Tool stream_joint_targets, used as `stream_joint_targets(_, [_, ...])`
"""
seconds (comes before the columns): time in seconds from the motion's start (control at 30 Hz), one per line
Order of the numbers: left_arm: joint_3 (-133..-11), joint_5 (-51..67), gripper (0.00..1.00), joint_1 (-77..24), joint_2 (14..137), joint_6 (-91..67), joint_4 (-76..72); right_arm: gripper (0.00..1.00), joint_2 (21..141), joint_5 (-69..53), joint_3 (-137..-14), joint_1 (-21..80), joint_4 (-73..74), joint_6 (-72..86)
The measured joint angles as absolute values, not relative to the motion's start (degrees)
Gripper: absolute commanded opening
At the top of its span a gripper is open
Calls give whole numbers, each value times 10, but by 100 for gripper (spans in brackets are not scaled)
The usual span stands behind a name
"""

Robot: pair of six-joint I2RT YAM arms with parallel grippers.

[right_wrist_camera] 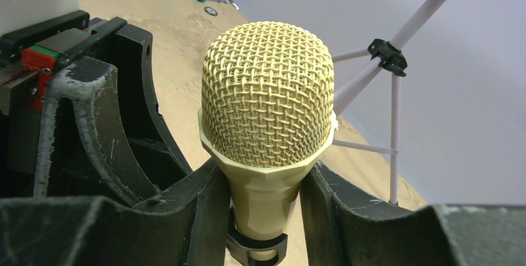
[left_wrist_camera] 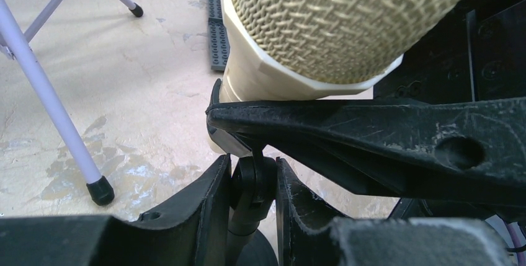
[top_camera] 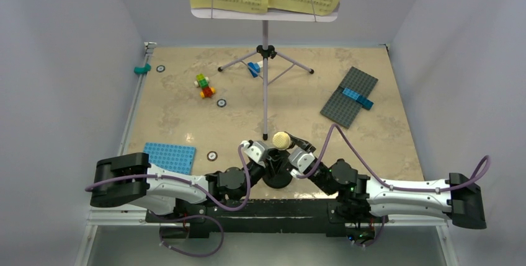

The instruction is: Pack up the instrument practice props

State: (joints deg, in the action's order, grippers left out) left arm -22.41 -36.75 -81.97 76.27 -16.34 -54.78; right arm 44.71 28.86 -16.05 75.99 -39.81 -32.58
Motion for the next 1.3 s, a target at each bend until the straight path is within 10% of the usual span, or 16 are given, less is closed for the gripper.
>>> stream_joint_targets(1.3, [-268,-396,0,-841,808,-163,-535,0,377,490,-237,755,-430,-435])
